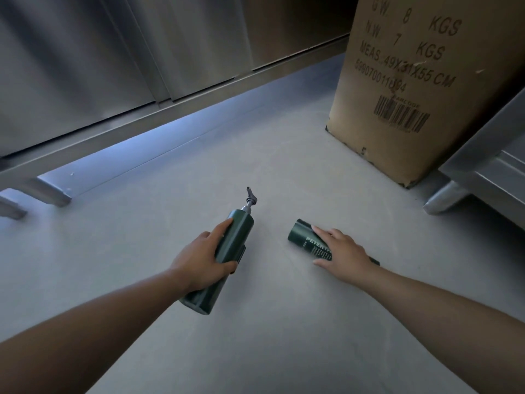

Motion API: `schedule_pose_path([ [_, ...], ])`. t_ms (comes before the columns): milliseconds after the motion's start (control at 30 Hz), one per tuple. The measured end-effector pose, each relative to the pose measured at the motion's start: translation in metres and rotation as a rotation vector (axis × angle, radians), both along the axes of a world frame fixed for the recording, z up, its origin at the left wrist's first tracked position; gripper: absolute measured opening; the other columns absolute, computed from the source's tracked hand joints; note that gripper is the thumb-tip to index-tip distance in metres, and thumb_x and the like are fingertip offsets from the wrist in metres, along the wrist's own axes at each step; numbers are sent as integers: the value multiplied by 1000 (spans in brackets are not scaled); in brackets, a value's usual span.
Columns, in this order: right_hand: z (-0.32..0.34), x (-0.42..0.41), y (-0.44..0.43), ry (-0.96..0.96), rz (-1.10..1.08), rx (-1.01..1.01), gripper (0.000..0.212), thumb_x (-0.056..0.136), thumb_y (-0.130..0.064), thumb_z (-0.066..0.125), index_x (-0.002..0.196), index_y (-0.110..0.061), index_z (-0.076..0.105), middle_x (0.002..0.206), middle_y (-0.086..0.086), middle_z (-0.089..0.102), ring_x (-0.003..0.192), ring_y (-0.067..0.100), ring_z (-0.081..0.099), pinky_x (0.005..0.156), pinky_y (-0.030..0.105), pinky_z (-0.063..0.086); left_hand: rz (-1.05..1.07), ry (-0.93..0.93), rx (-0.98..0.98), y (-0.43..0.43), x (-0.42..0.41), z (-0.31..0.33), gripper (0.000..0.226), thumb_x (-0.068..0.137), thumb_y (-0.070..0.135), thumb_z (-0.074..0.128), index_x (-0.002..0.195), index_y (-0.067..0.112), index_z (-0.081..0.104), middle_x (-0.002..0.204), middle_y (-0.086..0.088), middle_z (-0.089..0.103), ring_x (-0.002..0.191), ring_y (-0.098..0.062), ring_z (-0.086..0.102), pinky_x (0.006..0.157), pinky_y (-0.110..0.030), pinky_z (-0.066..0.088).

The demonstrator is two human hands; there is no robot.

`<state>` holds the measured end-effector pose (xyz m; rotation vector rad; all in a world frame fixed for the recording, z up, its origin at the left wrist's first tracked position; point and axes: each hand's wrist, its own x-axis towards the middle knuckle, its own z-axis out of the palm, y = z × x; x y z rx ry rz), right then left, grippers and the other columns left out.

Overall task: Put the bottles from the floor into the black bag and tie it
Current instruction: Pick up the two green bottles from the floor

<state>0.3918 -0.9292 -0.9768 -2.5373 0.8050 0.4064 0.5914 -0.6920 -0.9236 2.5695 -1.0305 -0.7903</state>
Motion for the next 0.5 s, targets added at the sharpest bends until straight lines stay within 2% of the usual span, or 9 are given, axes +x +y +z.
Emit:
schedule_pose_path([
  [167,0,5,1,22,63,19,86,84,-34,65,148,-40,7,142,-2,37,124,24,39,96,40,43,64,12,-8,9,10,-6,94,69,49,66,141,51,6,118,-2,52,92,-20,52,77,-30,41],
  [300,1,6,7,44,203,11,86,86,-32,61,146,-47,0,140,-5,34,121,21,41,92,39,45,66,17,2,13,16,-9,94,69,50,65,141,51,6,117,-2,52,89,-18,50,77,-30,41],
  [400,1,14,12,27,217,92,85,88,-35,58,143,-51,-4,137,-3,35,118,20,42,93,37,44,51,15,17,14,23,-12,93,69,51,64,141,53,4,116,-2,52,89,-17,49,77,-29,41],
  [500,19,27,20,-64,130,245,86,90,-36,57,136,-55,-14,133,2,37,111,18,45,91,32,43,52,8,26,14,33,4,93,70,49,66,141,52,5,118,-4,52,89,-18,50,78,-28,39],
])
